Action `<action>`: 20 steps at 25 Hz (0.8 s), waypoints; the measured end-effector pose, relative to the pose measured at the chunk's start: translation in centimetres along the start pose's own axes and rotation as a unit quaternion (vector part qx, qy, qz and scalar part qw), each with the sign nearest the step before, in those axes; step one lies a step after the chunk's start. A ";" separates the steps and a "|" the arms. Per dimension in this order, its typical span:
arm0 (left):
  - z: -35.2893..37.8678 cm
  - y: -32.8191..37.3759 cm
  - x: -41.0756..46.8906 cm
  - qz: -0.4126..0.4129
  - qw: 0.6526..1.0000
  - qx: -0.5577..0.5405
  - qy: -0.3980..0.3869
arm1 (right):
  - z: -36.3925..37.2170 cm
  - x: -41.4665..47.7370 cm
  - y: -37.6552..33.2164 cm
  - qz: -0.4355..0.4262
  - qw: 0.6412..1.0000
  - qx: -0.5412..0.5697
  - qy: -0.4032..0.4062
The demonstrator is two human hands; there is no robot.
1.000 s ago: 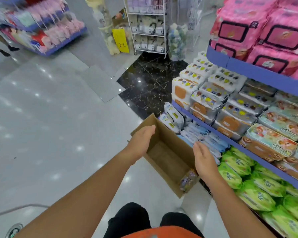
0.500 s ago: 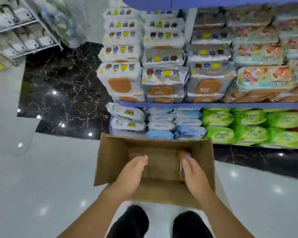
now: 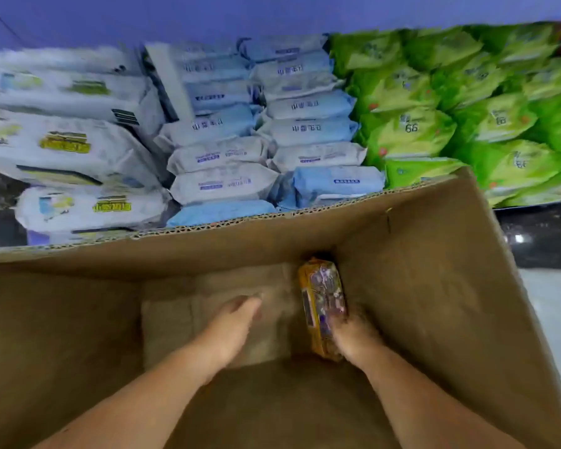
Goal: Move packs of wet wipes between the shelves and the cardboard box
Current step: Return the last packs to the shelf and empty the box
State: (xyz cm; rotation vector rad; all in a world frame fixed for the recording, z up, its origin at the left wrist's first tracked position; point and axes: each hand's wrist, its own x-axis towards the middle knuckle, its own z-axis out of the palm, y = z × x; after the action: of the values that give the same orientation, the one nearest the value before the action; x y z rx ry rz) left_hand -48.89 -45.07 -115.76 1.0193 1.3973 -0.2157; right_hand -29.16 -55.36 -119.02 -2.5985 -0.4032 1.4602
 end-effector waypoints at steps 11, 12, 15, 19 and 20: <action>-2.3 -7.3 7.6 -0.067 0.997 0.041 -0.025 | 8.4 11.0 1.6 0.059 0.986 -0.132 0.084; -2.6 -7.0 7.0 -0.069 0.996 0.051 -0.022 | 8.4 11.1 2.0 0.051 0.991 -0.101 0.078; -3.1 -4.9 4.7 -0.031 0.998 0.058 0.017 | 6.2 9.6 2.6 -0.002 0.999 0.031 -0.012; -3.2 0.7 -1.4 0.003 0.998 0.060 0.024 | -0.4 -1.7 -1.5 -0.027 0.973 0.137 -0.183; -3.3 2.3 -3.3 0.012 0.998 0.057 0.020 | -2.2 -5.0 -2.7 -0.043 0.966 0.143 -0.210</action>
State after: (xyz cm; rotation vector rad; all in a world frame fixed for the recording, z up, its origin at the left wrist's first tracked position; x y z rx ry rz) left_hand -50.43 -42.84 -111.31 1.1395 1.4205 -0.2621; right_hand -30.20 -54.24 -113.15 -2.0223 -0.3135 1.8800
